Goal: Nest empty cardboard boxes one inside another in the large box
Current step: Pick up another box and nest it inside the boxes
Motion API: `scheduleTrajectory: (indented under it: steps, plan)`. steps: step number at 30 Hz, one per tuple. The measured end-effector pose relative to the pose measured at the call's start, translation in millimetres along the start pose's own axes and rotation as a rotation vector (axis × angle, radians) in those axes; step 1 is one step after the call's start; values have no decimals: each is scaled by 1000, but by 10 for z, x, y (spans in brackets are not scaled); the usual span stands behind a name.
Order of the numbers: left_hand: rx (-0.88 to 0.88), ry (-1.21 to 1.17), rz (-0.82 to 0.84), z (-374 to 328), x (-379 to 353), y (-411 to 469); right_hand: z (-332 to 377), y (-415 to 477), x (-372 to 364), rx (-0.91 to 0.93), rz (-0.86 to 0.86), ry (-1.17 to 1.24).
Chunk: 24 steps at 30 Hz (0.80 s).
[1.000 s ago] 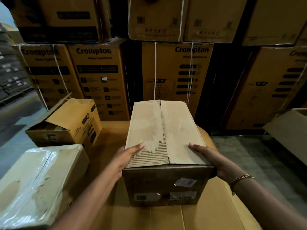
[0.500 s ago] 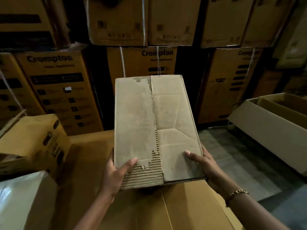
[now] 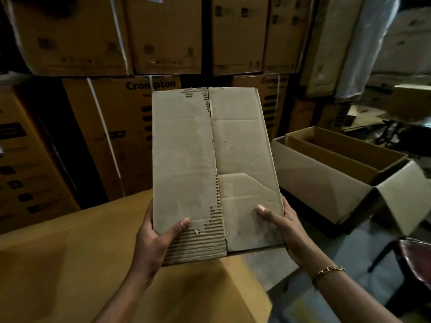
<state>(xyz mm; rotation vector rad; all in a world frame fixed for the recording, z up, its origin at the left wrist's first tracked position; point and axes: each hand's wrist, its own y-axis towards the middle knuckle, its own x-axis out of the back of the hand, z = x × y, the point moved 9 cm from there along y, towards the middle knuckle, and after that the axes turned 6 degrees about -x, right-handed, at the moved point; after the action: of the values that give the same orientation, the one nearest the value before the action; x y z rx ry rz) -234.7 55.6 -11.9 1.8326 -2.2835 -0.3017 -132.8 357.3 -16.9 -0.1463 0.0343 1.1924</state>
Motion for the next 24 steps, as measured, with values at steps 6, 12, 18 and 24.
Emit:
scheduleTrajectory:
  steps: [6, 12, 18, 24]
  plan:
    - [-33, -54, 55, -186, -1361, 138, 449, 8, 1285, 73, -53, -9]
    - [-92, -103, 104, -382, -2551, 363, 887, 106, 2391, 141, -167, -95]
    - [-153, -92, 124, -484, -3535, 761, 1338, 329, 3290, 228, -257, -144]
    - [-224, -162, 130, -580, -4523, 1344, 1764, 818, 4099, 288, -312, -181]
